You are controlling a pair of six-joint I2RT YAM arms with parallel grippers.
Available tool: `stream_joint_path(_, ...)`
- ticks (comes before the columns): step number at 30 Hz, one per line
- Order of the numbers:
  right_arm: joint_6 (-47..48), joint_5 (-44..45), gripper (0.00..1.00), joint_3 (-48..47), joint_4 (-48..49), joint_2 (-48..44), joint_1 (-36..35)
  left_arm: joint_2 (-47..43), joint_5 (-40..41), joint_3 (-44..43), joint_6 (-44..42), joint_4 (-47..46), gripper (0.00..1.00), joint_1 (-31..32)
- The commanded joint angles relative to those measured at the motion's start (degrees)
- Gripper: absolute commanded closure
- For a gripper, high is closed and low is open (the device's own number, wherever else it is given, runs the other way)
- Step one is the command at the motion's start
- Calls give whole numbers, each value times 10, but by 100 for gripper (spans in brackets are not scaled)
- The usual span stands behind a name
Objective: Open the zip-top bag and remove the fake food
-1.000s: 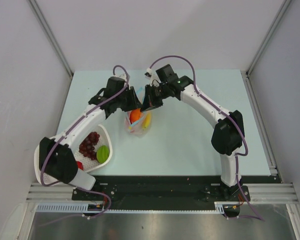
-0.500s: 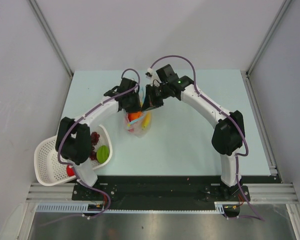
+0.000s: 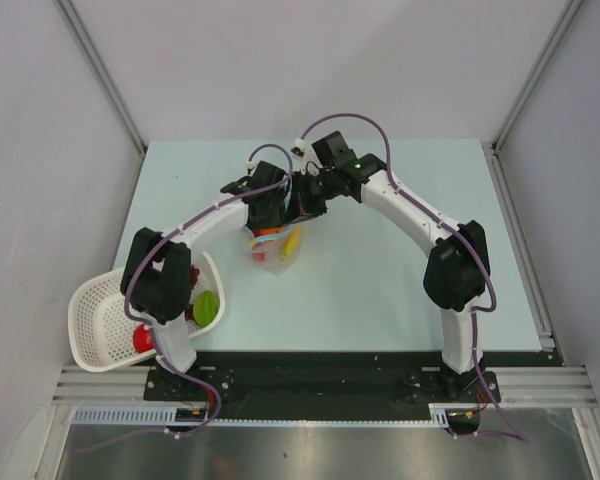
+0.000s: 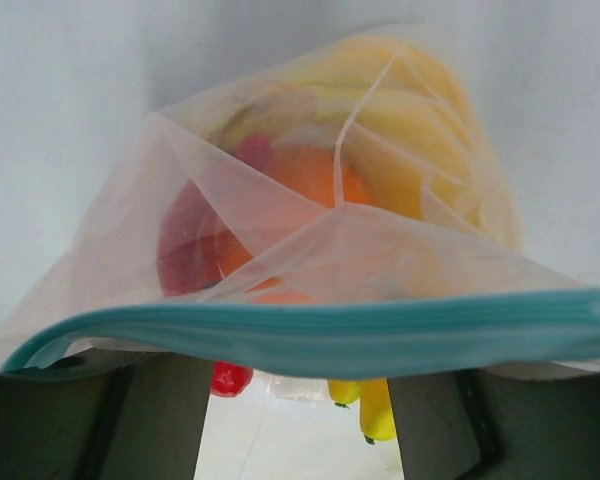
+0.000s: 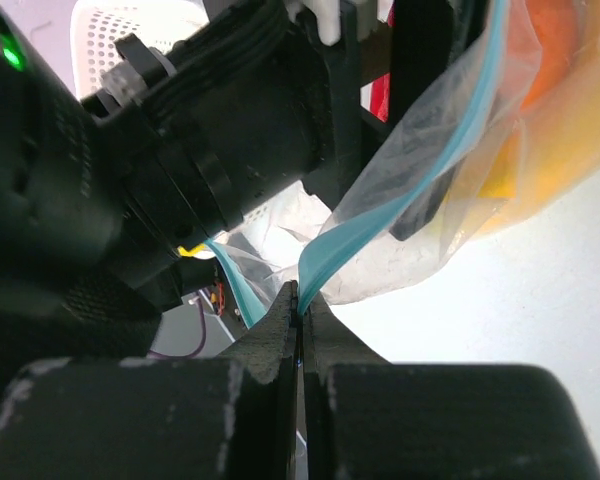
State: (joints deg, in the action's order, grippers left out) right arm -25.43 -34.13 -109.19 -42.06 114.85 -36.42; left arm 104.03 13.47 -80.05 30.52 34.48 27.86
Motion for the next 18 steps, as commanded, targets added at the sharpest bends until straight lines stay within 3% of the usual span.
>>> stream_joint_path(1,-4,-13,100,-1,15,-16,-4,24,45,-23,-21,-2,32,7)
stream_joint_path(12,0,-14,100,2,9,-11,-4,90,53,-48,-49,-17,31,7)
stream_joint_path(17,7,-13,100,2,3,-8,-3,84,59,-31,-63,-49,37,7)
stream_joint_path(18,7,-13,100,2,3,-7,-3,82,62,-28,-69,-54,43,7)
